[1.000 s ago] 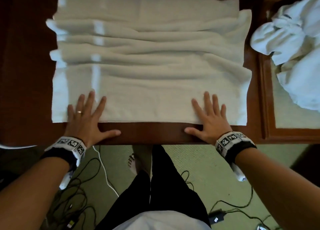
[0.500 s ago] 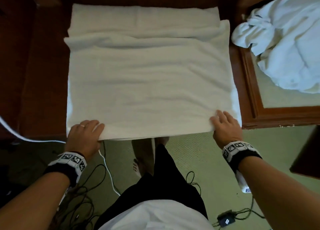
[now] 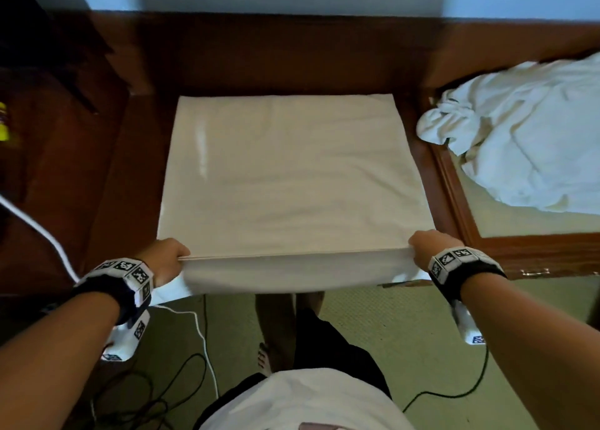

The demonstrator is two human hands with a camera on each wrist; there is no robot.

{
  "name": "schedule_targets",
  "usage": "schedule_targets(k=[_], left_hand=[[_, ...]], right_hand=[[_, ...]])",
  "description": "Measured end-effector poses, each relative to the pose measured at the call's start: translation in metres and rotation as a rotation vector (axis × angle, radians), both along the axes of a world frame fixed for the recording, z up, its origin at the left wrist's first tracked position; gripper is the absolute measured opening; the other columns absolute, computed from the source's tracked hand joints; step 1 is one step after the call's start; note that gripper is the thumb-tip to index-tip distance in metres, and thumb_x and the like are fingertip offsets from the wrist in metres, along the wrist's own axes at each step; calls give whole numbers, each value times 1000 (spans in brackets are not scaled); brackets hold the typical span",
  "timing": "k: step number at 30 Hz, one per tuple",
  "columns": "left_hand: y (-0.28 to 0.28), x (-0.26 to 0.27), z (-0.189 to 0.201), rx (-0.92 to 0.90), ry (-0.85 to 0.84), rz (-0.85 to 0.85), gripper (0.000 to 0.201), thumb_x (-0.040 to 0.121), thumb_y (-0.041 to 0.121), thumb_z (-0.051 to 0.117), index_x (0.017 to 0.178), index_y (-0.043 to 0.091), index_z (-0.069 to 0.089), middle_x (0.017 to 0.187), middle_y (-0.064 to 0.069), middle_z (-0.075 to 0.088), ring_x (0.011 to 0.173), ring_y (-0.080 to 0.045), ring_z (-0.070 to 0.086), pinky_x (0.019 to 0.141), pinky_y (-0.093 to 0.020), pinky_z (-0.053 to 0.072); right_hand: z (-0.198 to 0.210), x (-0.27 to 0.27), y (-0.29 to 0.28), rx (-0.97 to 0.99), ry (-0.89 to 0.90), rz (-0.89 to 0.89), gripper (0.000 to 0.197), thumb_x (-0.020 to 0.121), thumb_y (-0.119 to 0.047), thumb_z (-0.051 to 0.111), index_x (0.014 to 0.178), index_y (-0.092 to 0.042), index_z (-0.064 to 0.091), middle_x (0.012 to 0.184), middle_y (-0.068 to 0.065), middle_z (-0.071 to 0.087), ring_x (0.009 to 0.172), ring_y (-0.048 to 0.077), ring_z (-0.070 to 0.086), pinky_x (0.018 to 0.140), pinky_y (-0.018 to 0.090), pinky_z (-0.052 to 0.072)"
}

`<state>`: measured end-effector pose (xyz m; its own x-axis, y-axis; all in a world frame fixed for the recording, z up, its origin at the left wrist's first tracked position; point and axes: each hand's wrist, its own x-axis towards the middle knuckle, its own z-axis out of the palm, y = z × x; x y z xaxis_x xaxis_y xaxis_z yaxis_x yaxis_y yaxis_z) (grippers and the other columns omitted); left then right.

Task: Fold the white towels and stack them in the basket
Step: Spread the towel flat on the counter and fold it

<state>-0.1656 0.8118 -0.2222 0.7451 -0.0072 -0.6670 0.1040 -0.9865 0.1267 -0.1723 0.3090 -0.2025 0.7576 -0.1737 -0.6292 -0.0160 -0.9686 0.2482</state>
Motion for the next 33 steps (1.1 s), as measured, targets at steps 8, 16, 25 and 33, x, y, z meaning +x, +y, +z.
schedule_targets(k=[8,16,25,33], left_hand=[[-5,81,36,-45,-272,146,32,95,3,47,67,15,56,61,-12,59,56,-30,60,53,-35,48],[-5,170,18,-26,-233,257,17,92,10,48,78,11,58,74,-21,61,65,-38,67,63,-53,61],[-37,144,-48,114,-509,12,70,86,26,70,149,19,39,156,-14,35,138,-41,34,105,-61,33],[-37,21,-104,93,-298,26,75,92,75,3,156,42,-16,167,-2,-17,153,-36,-9,119,-61,4]], right_hand=[[30,96,-1,-10,-274,67,26,88,-6,50,106,-15,67,102,11,68,96,33,65,81,39,53],[6,200,-4,81,-338,93,25,88,-5,52,105,-14,68,100,15,67,97,38,63,79,39,47],[-72,180,4,314,-636,88,53,88,-28,56,138,-15,48,152,15,37,135,40,34,105,56,30],[-123,58,5,326,-322,51,70,94,-68,11,154,-42,-13,163,-3,-25,151,26,-18,122,54,2]])
